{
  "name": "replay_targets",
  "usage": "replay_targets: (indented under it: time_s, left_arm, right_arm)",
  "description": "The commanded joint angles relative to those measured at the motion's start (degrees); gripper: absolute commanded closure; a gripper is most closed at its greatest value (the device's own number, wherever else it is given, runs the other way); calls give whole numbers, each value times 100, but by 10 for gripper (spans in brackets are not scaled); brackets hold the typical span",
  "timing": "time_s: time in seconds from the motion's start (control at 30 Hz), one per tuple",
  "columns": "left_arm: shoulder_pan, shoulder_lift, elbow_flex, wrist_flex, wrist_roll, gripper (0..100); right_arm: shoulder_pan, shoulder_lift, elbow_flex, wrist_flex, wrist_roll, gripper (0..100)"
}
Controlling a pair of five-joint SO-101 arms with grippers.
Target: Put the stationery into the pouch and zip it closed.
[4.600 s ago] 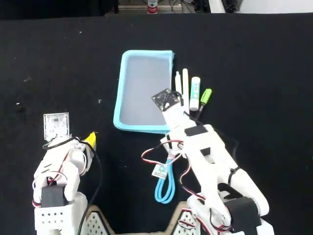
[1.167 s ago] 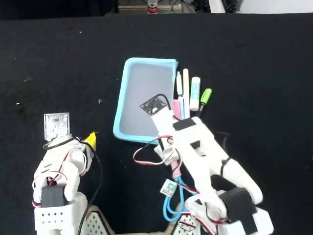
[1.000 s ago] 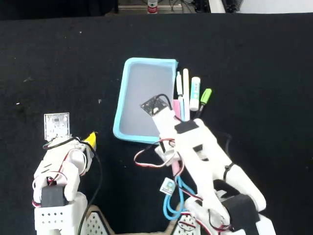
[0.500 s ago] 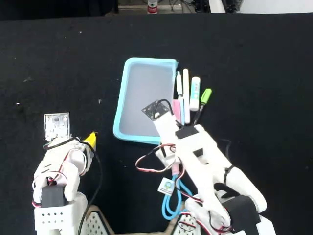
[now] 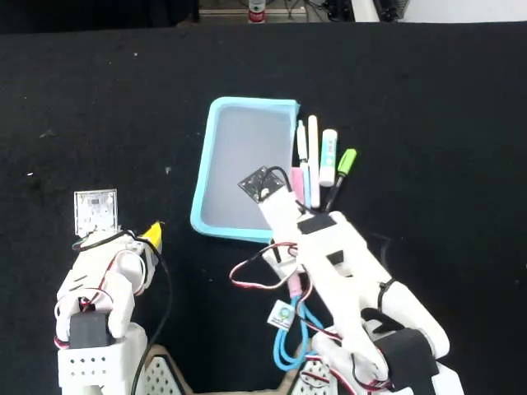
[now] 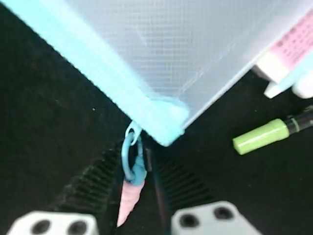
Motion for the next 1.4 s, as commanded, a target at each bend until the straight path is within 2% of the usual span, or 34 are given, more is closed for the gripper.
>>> replay_targets:
  time_s: [0.0,0.13,0.23,0.4,0.63,0.8,1.0,1.13,1.23,1.37]
  left_arm:
    - [66,-26,-101,-70,-53,770]
    - [75,-26,-866,-149,-114,770]
    - [101,-26,-1332,-589,-413,770]
    - [409,-26,-1437,-1345,-431,770]
    - [919,35,-1473,-2312,-413,770]
    - [945,818,-2000,-2567,-255,770]
    - [945,2910,-3327,-2435,-149,770]
    - [1059,4202,-4101,-1732,-158,770]
    - [1305,4554,-4532,-958,-149,770]
    - [1701,4422,-4769,-316,-167,770]
  right_arm:
    - [229,-505,-620,527,202,988]
    - [246,-945,-1385,1196,580,988]
    - [246,-1244,-1859,1371,888,988]
    - [26,-1604,-2695,1503,1196,988]
    - [-712,-1622,-4145,2462,1530,988]
    - [-756,-1631,-4382,2558,1644,988]
    - [-747,-1657,-4382,2541,1705,988]
    - [-721,-1657,-4426,2426,1688,988]
    - [-721,-1657,-4453,2110,1670,988]
    - [-721,-1657,-4453,1538,1618,988]
